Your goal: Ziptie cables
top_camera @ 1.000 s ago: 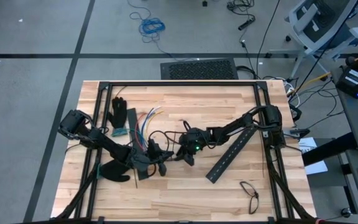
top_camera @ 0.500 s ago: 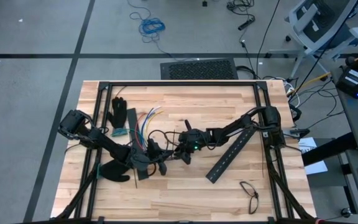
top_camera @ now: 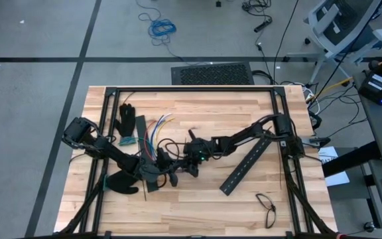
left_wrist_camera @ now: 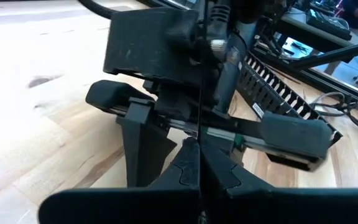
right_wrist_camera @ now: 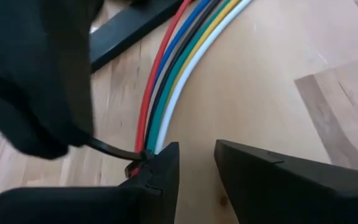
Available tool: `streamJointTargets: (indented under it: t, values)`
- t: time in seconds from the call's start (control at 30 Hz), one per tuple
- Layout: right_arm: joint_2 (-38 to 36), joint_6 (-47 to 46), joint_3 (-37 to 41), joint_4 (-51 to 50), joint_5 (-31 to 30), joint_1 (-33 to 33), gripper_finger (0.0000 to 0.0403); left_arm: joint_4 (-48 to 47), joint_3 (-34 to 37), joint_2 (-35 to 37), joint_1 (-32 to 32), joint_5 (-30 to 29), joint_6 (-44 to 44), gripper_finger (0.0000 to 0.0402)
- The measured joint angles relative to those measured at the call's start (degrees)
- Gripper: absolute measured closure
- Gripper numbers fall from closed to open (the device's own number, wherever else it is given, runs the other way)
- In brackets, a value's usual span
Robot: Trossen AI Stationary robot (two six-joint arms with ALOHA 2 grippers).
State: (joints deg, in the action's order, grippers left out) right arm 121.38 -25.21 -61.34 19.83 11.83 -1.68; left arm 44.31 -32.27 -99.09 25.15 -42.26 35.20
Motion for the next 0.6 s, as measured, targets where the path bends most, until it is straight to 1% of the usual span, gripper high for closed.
streamJointTargets:
  t: [0.37, 0.47, 0.5, 0.6]
  values:
    - [-0.75, 3.90, 0.81, -3.09, 2.10, 4.22, 0.0298, 0.22, 0.00, 0.00, -0.02, -0.09, 0.02, 0.0401]
    - [-1.55, 6.32, 0.82, -5.06, 1.29, 4.80, 0.0298, 0.22, 0.00, 0.00, 0.00, -0.09, 0.04, 0.0401]
    - [-1.77, 6.76, 0.86, -5.26, 1.62, 5.03, 0.0298, 0.22, 0.00, 0.00, 0.00, -0.09, 0.04, 0.0401]
    - [-1.99, 8.93, 0.90, -4.88, 5.11, 5.17, 0.0299, 0.20, 0.00, 0.00, 0.00, -0.09, 0.00, 0.0401]
